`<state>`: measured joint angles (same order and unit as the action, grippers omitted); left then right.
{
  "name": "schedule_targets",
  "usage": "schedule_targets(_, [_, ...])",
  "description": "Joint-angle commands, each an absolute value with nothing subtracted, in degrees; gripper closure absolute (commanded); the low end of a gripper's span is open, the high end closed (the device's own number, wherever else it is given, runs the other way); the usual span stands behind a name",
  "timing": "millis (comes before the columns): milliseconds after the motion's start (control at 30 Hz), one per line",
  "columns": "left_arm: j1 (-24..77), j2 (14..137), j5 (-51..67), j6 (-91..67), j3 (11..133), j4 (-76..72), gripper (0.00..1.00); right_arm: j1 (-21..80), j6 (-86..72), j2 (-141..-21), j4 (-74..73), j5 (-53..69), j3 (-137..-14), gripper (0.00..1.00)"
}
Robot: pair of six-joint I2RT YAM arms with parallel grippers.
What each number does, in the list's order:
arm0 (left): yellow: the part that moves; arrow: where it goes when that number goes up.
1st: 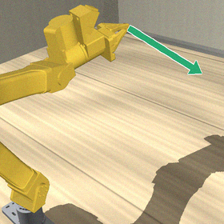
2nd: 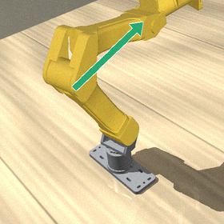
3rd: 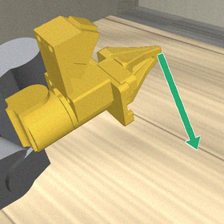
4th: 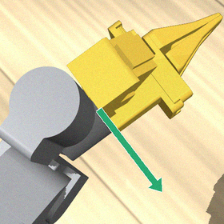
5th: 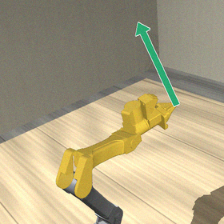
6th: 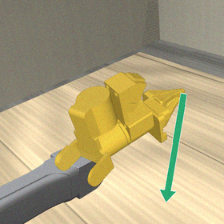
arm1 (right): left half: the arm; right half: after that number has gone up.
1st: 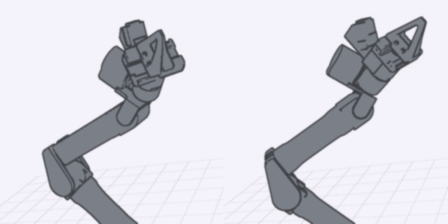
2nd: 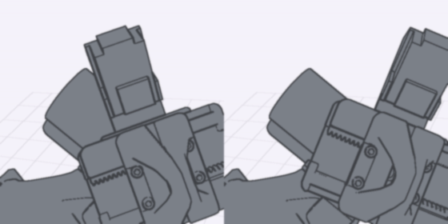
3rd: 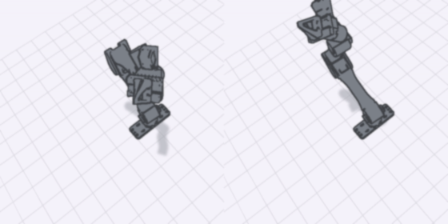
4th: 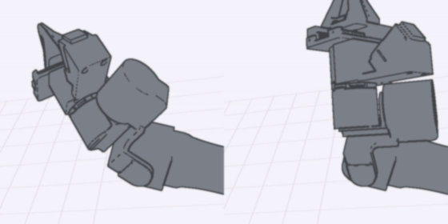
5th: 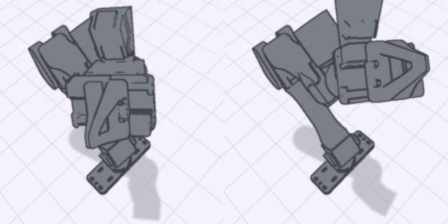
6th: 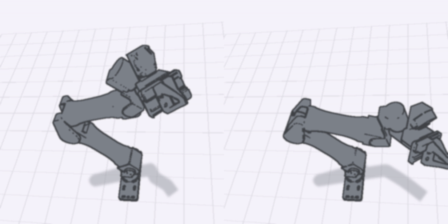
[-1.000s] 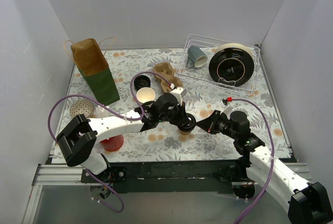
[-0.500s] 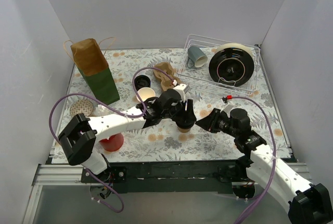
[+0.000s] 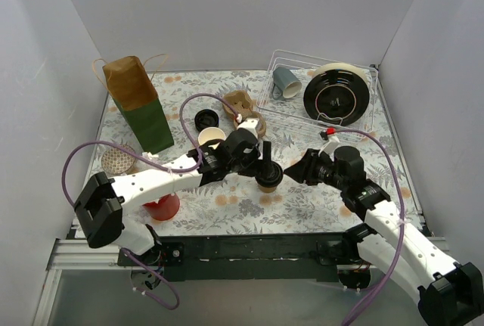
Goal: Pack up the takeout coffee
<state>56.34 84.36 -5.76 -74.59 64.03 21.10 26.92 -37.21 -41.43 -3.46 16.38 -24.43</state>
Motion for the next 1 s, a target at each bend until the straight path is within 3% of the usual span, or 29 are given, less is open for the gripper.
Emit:
schedule_targets(0, [56.25, 78.5, -12.74, -80.15, 59.16, 24.61, 0.26, 26.46, -31.56, -44.2, -3.08, 17.66, -28.82, 0.56])
schedule_targets(467, [55.72, 83.76, -11.25, -83.06, 56.69, 19.25, 0.29, 23.82, -31.29, -49.39, -1.93, 20.92, -30.15, 0.57])
schedule_targets(967, [55.02, 87.71, -11.6, -83.32, 56.78, 21.36, 0.39, 22.24, -32.52, -51.42, 2.46, 22.94, -25.84, 0.58])
